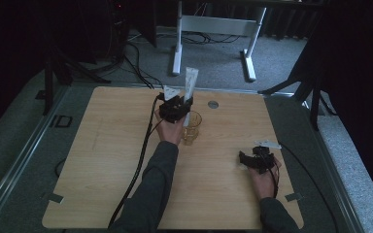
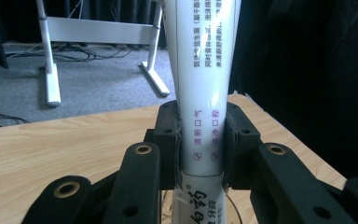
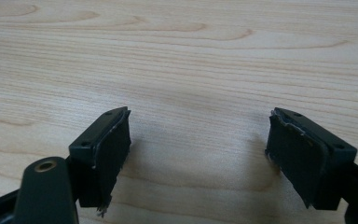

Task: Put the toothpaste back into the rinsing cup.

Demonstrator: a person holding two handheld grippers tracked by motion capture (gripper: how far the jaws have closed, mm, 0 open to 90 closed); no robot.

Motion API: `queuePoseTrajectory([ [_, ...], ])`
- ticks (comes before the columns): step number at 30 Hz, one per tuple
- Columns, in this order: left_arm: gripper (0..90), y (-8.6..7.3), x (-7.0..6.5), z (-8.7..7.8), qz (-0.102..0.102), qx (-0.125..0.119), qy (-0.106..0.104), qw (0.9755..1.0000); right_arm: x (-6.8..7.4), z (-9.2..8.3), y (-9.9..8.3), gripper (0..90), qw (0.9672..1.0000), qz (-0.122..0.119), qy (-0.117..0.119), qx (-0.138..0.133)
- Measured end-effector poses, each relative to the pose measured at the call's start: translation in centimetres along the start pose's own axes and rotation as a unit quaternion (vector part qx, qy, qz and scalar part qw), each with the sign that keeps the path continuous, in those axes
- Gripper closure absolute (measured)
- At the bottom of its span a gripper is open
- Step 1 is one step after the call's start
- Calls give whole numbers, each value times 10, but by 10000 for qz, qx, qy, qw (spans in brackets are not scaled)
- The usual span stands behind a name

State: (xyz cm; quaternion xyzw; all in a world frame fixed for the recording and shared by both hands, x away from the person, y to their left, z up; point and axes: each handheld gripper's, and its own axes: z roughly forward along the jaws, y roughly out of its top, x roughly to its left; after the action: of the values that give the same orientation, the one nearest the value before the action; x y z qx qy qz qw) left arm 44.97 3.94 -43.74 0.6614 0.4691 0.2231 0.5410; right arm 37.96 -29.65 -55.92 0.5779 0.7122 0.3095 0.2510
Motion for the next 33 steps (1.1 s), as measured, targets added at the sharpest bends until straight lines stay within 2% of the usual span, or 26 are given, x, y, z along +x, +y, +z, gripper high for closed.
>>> queuePoseTrajectory([
  [6,711,-1,-6,5,118,-64,65,9999,0,0,0,213,10000,1,-1,0],
  [16,710,-1,-6,15,185,-135,130,9997,0,0,0,213,10000,-6,3,3],
  [21,710,-4,-6,20,163,-109,147,9997,0,0,0,213,10000,-4,5,4],
  [26,709,-6,-8,23,267,-77,125,9995,0,0,0,213,10000,-7,4,4],
  [33,706,-8,-8,26,310,-71,170,9994,0,0,0,213,10000,-7,4,4],
])
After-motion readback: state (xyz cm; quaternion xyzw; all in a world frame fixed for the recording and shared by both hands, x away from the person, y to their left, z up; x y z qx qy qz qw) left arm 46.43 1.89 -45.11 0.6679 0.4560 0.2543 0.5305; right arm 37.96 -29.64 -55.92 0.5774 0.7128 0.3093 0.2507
